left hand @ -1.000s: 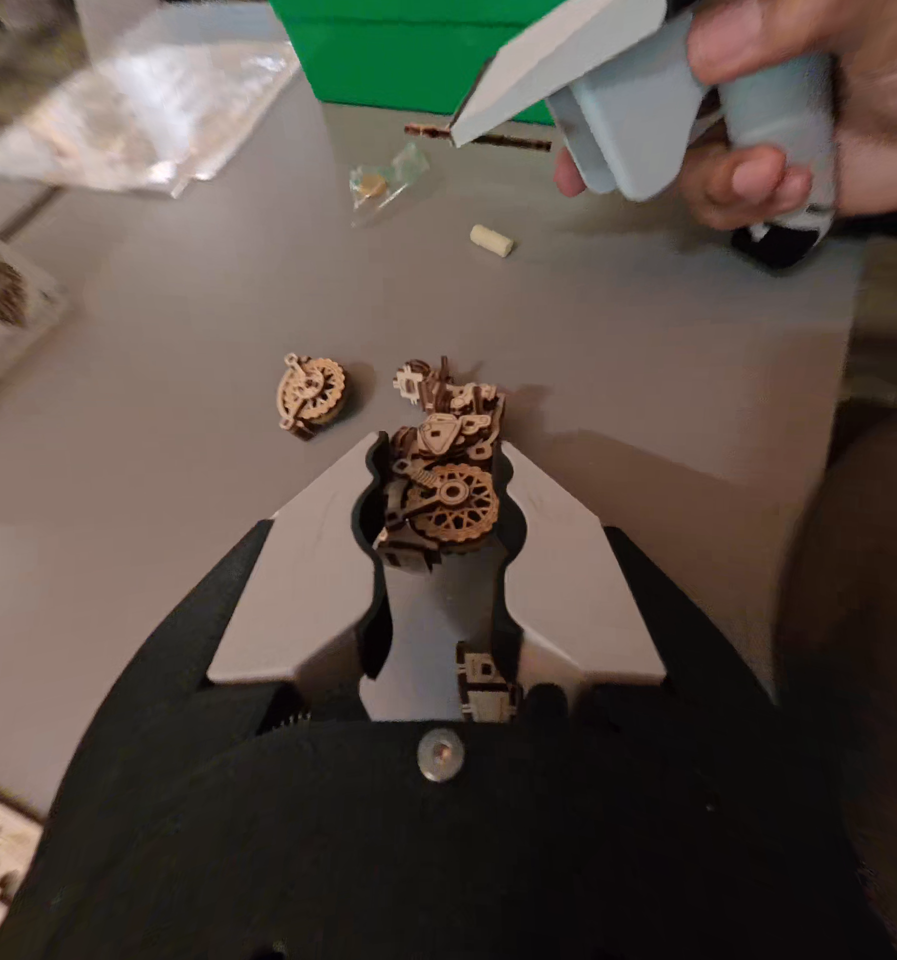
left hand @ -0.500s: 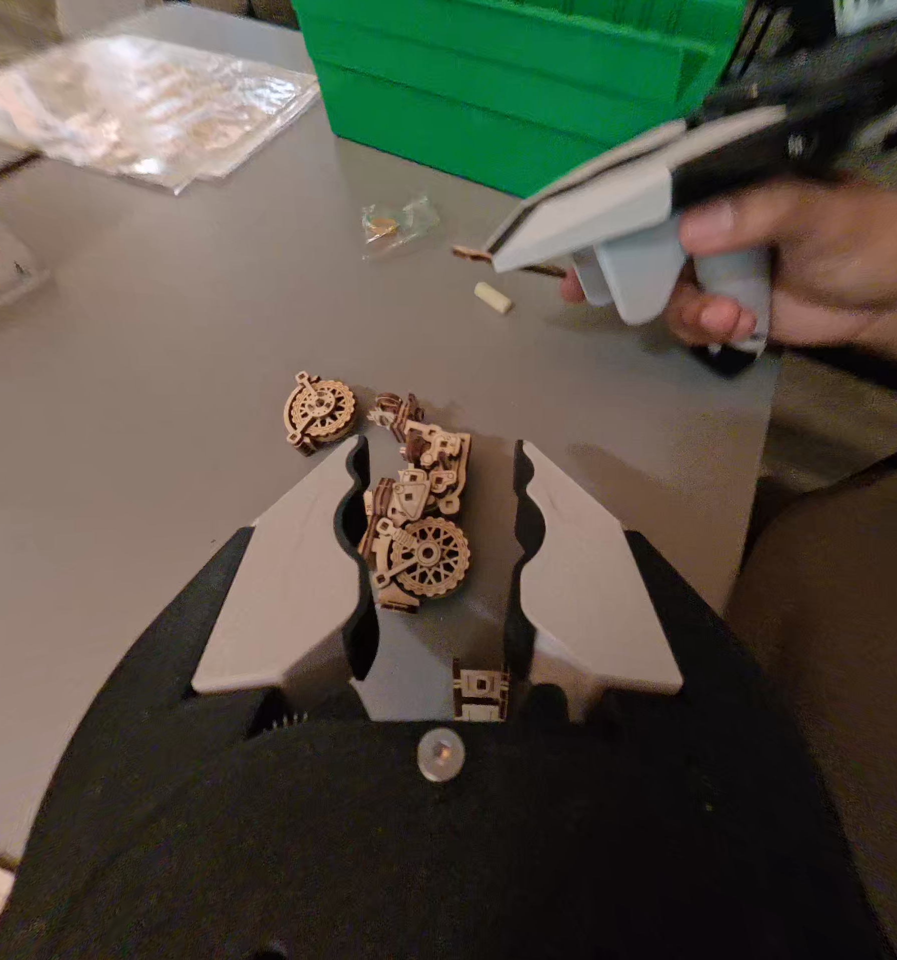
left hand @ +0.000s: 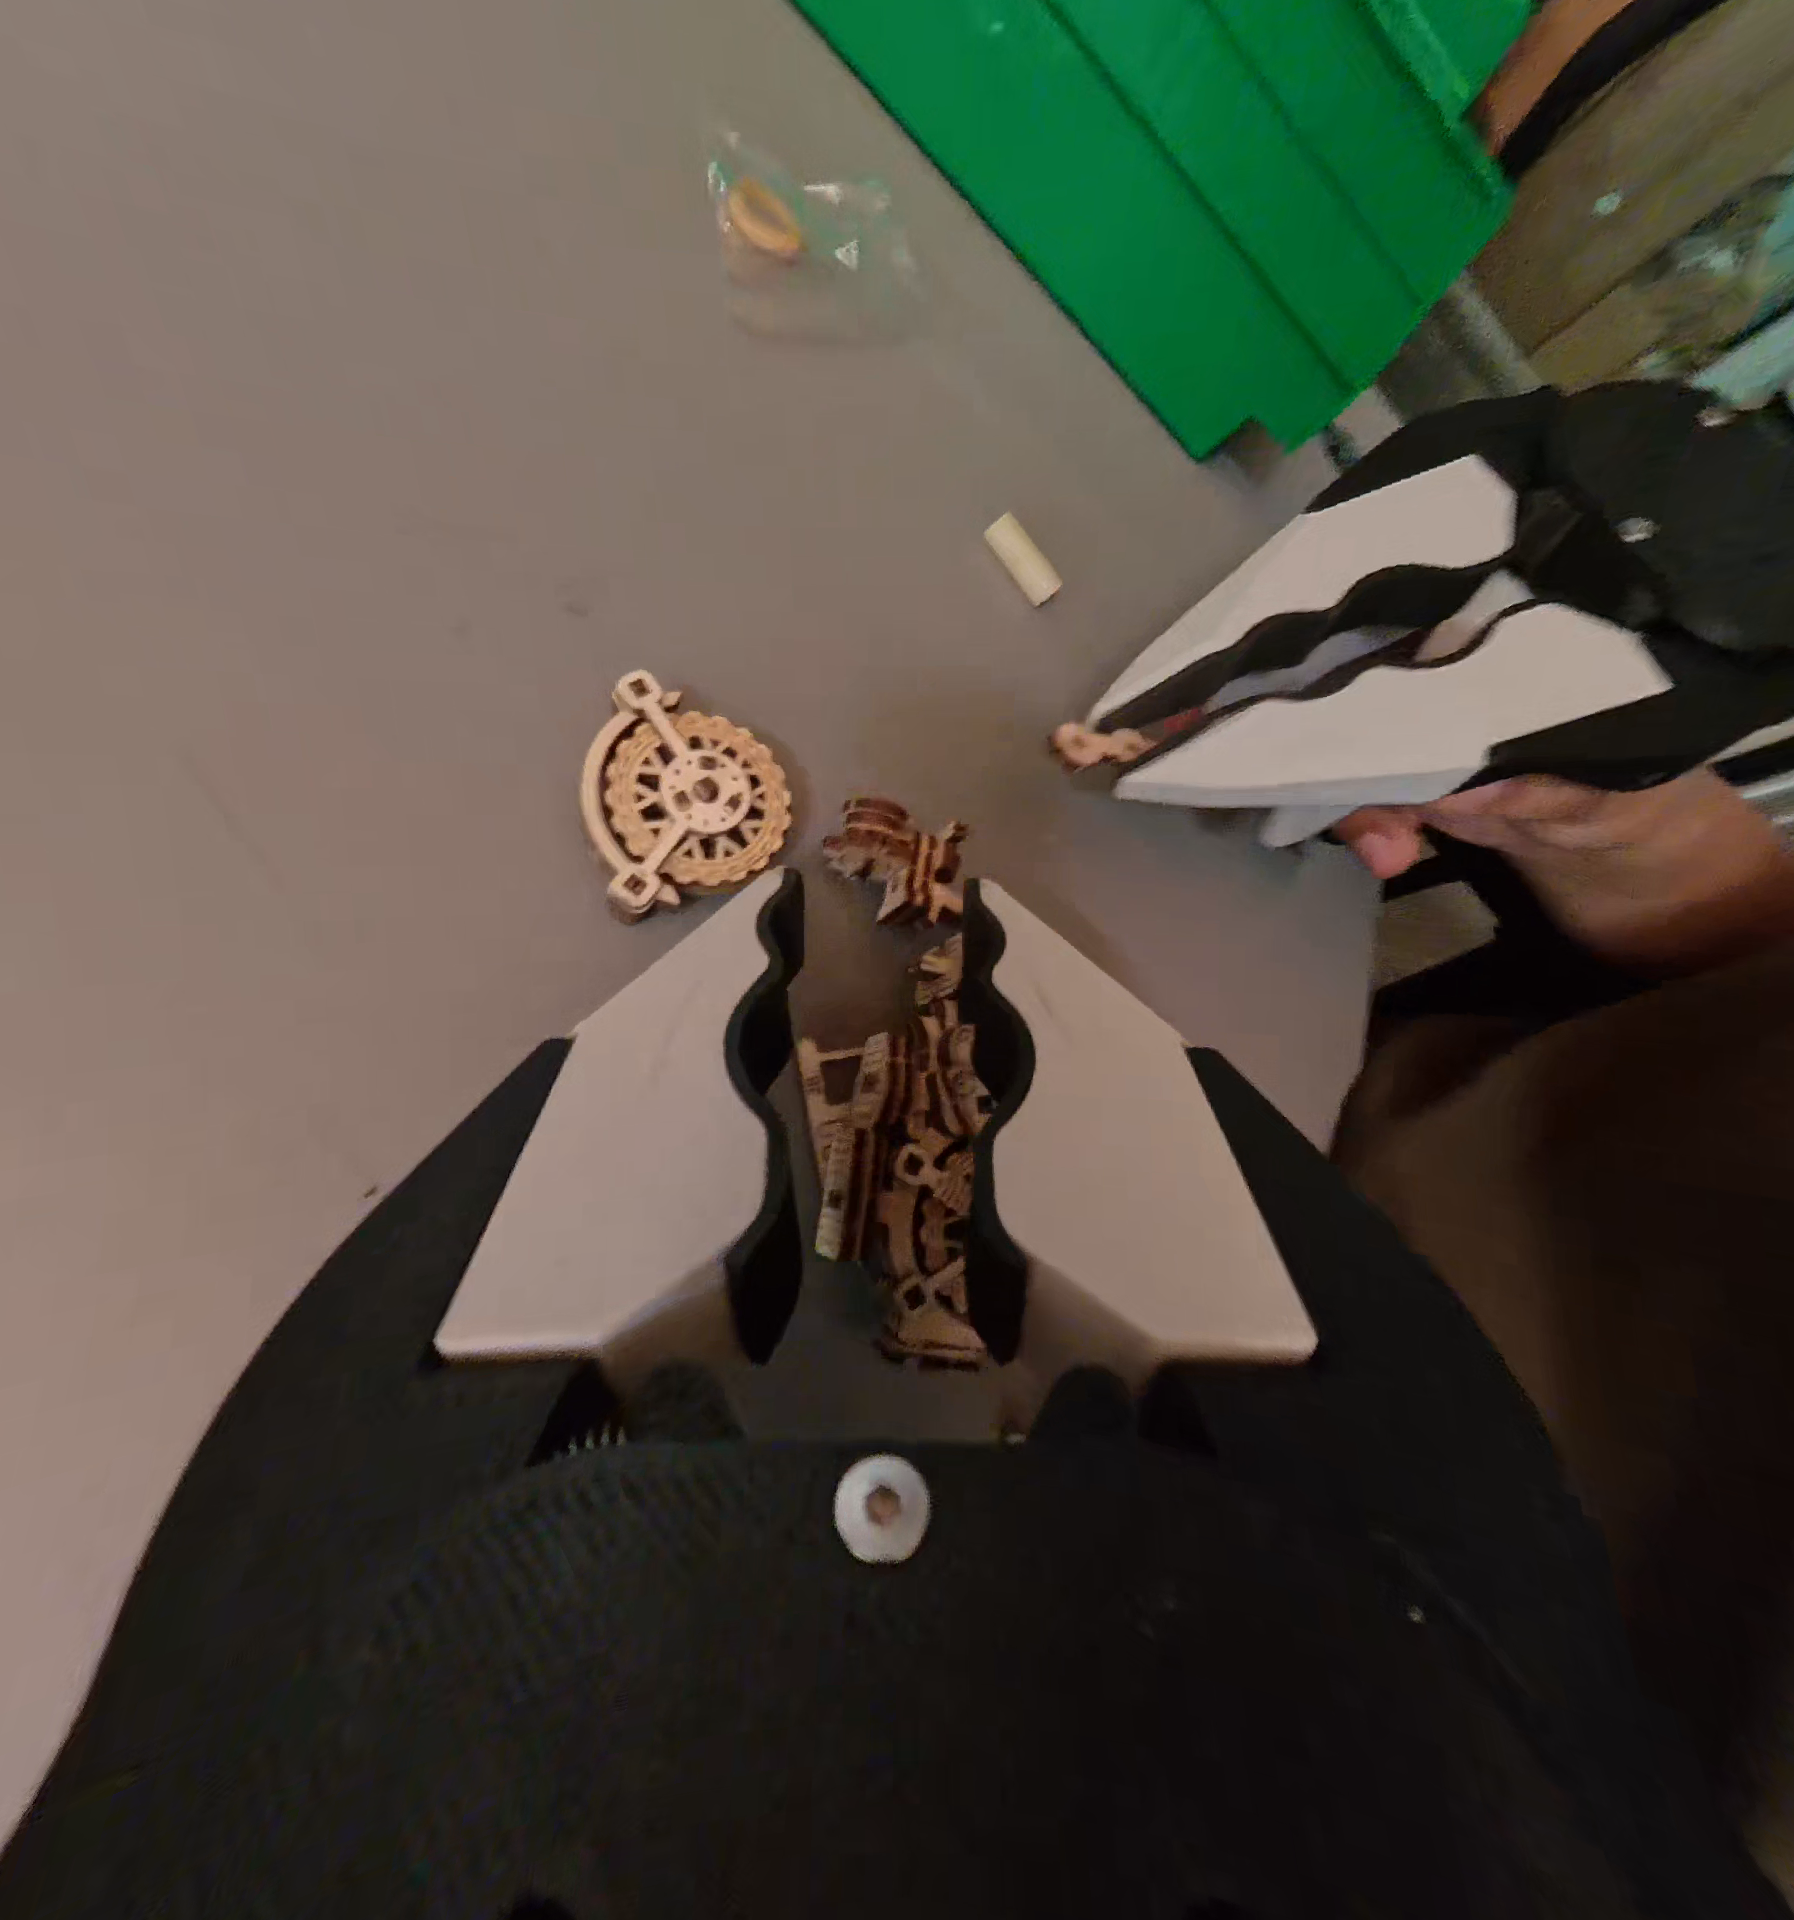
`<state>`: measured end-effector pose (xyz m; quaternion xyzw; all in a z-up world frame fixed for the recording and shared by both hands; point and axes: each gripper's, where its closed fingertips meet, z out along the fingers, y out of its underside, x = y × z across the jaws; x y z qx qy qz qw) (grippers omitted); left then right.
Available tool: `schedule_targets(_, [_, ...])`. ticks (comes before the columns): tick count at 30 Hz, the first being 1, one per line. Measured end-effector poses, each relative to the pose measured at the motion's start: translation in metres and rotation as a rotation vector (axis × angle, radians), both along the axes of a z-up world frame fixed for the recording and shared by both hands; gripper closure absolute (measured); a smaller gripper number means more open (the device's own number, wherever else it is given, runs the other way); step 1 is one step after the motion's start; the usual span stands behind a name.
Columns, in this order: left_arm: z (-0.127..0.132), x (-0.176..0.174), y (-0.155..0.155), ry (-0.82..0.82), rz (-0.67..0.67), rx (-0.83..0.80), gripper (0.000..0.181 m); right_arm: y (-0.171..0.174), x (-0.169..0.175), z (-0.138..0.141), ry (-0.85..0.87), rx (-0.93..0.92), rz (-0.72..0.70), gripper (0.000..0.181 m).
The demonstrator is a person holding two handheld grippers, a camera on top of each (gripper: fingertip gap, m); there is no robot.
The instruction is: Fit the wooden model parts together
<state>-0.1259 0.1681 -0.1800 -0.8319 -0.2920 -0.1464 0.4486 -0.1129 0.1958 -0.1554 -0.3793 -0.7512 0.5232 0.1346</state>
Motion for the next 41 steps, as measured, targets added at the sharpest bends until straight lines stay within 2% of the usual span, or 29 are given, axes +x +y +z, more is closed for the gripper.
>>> schedule_targets(6, [0.002,-0.003,0.003,-0.144,0.023,0.084,0.158,-0.016,-0.008,-0.005,-0.027,0.084,0.079,0.174])
schedule_targets(10, [0.005,0.002,0.005,-0.209,0.008,0.122,0.157,-0.013,-0.021,-0.006,-0.025,0.185,0.049,0.174])
schedule_targets(21, [0.007,-0.002,-0.003,-0.343,0.048,0.244,0.165,-0.024,-0.016,-0.012,-0.052,0.240,-0.058,0.174])
schedule_targets(41, [0.003,-0.007,0.000,-0.351,0.078,0.234,0.172,-0.025,-0.017,-0.020,-0.042,0.267,-0.063,0.174])
